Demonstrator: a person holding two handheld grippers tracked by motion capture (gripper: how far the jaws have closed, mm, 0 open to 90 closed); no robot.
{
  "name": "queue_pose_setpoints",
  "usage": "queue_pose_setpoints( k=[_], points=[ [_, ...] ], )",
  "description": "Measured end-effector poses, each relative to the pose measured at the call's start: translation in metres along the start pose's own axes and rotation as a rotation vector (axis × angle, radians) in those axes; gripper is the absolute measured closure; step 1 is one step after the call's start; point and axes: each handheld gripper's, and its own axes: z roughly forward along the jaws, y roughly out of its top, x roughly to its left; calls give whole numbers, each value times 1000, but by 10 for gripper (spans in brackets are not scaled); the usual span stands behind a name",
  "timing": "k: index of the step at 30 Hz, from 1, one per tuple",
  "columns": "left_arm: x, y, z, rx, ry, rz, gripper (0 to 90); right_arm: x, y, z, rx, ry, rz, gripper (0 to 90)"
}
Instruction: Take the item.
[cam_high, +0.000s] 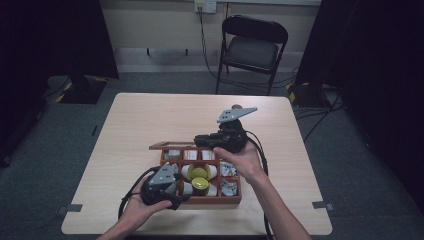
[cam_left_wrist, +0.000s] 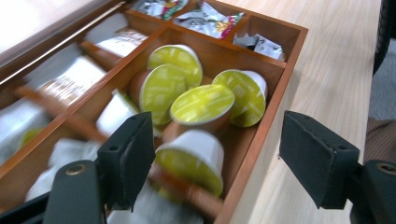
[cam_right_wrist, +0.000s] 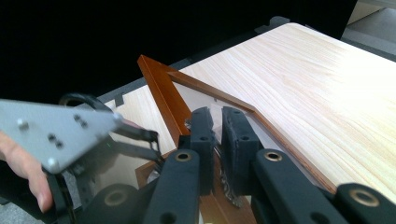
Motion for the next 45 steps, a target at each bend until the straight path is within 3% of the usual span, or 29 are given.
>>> queue_pose_setpoints(
  k=[8,13,16,22,24,33,35,38,39,41,42,45],
  points=[
    [8,11,24,72,-18,4,271,0,-1,0,-1,3,2,832],
    [14,14,30,65,-18,-3,277,0,0,0,-1,3,3,832],
    [16,19,39,114,-35,7,297,0,0,0,-1,3,2,833],
    [17,22,53,155,-56,30,346,0,0,0,-1,4,3,833],
    [17,22,56,162,-63,20,355,0,0,0,-1,4,3,832],
    [18,23,62,217,-73,35,331,0,0,0,0,4,3,832],
    [17,23,63,217,-52,41,322,0,0,0,0,4,3,833],
    [19,24,64,240,-60,37,341,0,0,0,0,4,3,832],
    [17,23,65,233,-64,19,348,0,0,0,0,4,3,833],
    [15,24,67,240,-67,25,395,0,0,0,0,4,4,833],
    [15,24,67,271,-57,68,395,0,0,0,0,3,3,833],
    [13,24,67,262,-54,75,397,0,-1,0,0,3,2,832]
  ],
)
